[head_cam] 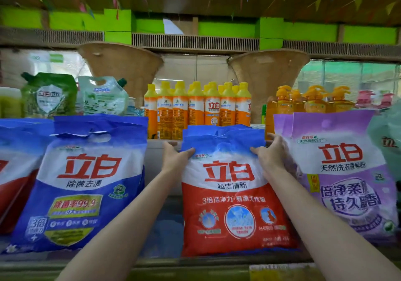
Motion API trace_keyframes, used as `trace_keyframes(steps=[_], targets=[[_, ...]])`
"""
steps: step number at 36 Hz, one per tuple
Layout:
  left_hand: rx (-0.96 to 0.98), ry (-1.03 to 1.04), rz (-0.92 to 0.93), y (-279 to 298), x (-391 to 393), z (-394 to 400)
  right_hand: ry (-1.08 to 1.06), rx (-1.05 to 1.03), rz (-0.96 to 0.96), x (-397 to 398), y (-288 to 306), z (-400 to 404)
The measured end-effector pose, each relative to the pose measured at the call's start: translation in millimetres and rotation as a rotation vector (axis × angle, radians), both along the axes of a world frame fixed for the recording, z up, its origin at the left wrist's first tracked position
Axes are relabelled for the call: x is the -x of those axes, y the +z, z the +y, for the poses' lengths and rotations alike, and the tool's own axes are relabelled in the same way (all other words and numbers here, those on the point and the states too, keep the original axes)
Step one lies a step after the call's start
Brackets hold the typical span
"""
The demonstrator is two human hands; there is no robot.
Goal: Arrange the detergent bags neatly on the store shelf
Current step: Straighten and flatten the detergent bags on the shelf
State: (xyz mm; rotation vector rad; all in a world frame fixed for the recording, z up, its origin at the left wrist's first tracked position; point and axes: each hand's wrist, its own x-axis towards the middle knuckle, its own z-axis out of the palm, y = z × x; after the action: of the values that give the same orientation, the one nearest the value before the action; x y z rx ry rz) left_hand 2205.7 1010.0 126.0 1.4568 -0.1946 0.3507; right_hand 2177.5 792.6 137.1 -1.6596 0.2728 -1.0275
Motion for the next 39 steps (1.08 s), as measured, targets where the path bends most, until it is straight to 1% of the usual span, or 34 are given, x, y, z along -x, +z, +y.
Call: trace_keyframes(steps=[1, 3, 5, 7, 9, 11, 13, 14, 16, 18, 19, 21, 23, 24, 26, 28, 30, 35, 37, 39], targets=[[0.022, -0.012, 0.038, -3, 1, 3, -0.008, 0.000, 0.017, 1, -1, 1], [-0.011, -0.038, 0.092, -5, 1, 7, -0.017, -0.025, 0.064, 4, 1, 3], [-0.028, -0.098, 0.102, -3, 5, 8, -0.012, -0.044, 0.085, 9, 5, 4], [-0.014, -0.127, 0.068, 0, 6, 7, -0.005, -0.038, 0.076, 12, 5, 3], [-0.001, -0.117, -0.006, 1, 8, 6, -0.012, -0.005, 0.065, 14, 2, 3], [-0.033, -0.068, -0.118, 5, 8, 2, 0.000, 0.023, 0.048, 12, -3, 2], [-0.123, 0.041, -0.234, 8, 5, -4, 0.031, 0.048, 0.069, 11, -5, 1], [-0.164, 0.099, -0.282, 10, 2, -7, 0.059, 0.039, 0.088, 11, -5, 0], [-0.216, 0.190, -0.344, 14, -3, -13, 0.148, -0.062, 0.112, 11, 0, -4], [-0.232, 0.254, -0.344, 16, -10, -16, 0.266, -0.194, 0.112, 12, 6, -7], [-0.231, 0.276, -0.328, 15, -13, -18, 0.310, -0.221, 0.118, 12, 8, -8], [-0.195, 0.286, -0.277, 12, -17, -17, 0.379, -0.220, 0.134, 13, 11, -8], [-0.168, 0.244, -0.248, 9, -23, -16, 0.409, -0.209, 0.137, 12, 12, -8], [-0.189, 0.231, -0.236, 7, -26, -15, 0.397, -0.192, 0.122, 10, 11, -8], [-0.206, 0.204, -0.217, 6, -27, -14, 0.272, -0.058, 0.076, 9, 10, -6], [-0.166, 0.167, -0.195, 5, -22, -13, 0.096, 0.143, 0.041, 7, 7, -3], [-0.111, 0.134, -0.162, 2, -22, -11, 0.008, 0.250, 0.038, 2, 4, -2], [-0.055, 0.012, -0.081, -3, -19, 2, -0.064, 0.298, 0.065, -8, 13, -2], [-0.044, -0.054, -0.085, -1, -15, 3, -0.081, 0.311, 0.075, -11, 16, -2], [-0.069, -0.069, -0.099, 4, -14, 4, -0.067, 0.313, 0.077, -13, 17, -2]])
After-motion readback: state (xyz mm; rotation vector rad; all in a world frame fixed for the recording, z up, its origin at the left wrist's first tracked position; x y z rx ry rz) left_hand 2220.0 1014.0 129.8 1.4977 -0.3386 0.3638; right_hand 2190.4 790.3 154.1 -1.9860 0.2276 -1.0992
